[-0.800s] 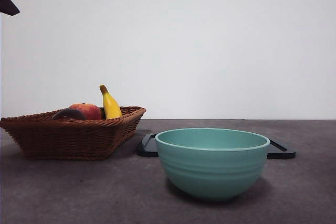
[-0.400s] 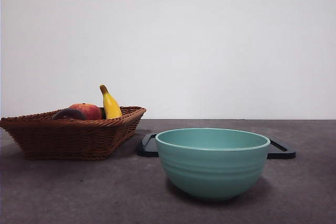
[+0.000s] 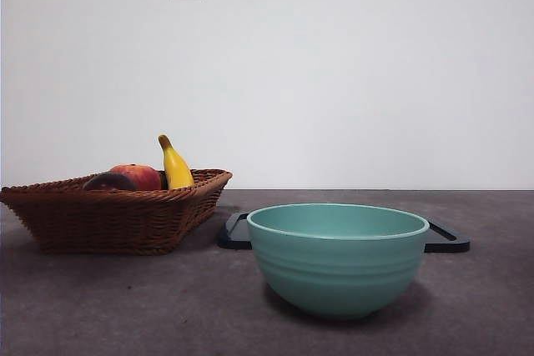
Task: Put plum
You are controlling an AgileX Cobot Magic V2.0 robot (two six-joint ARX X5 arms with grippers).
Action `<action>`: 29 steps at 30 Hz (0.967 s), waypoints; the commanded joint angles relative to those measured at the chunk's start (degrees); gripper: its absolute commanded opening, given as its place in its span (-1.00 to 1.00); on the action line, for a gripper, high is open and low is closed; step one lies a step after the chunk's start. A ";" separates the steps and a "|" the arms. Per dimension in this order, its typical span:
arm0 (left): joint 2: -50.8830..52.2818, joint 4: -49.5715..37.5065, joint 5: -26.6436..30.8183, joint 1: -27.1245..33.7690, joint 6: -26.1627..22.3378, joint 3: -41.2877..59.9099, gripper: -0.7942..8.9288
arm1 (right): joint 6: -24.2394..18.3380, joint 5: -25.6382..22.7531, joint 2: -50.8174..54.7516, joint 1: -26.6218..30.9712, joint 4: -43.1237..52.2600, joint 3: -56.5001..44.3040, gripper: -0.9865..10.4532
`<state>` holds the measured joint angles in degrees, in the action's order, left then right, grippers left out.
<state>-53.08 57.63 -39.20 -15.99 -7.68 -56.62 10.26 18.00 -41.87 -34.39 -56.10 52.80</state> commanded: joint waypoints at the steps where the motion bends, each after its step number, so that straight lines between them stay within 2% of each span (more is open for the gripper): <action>1: -0.39 -0.37 -0.28 -0.22 -0.66 -1.22 -0.81 | -0.61 -0.02 -0.33 -0.35 0.55 0.85 -0.82; 13: 0.07 -1.46 -0.28 -0.20 -0.72 -1.22 -0.82 | -0.61 -0.02 -0.33 -0.35 0.55 0.85 -0.82; 16: 2.54 -4.31 0.15 0.59 -5.05 -1.22 -0.82 | -0.61 -0.02 -0.33 -0.35 0.55 0.85 -0.82; 19: 6.95 -14.97 0.22 3.08 -8.66 -0.59 -0.82 | -0.61 -0.02 -0.33 -0.35 0.55 0.85 -0.82; 23: 13.64 -31.19 0.55 8.33 -8.13 2.12 -0.82 | -0.61 0.00 -0.33 -0.35 0.55 0.85 -0.82; 25: 16.90 -36.50 3.48 10.73 -8.13 4.28 -0.82 | -0.61 -0.02 -0.33 -0.35 0.55 0.85 -0.82; 29: 23.91 -46.64 13.46 14.40 -6.21 12.07 -0.82 | -0.61 0.00 -0.33 -0.35 0.55 0.85 -0.82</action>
<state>-29.91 13.19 -28.47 -2.11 -14.87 -46.30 10.26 18.00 -41.87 -34.39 -56.10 52.80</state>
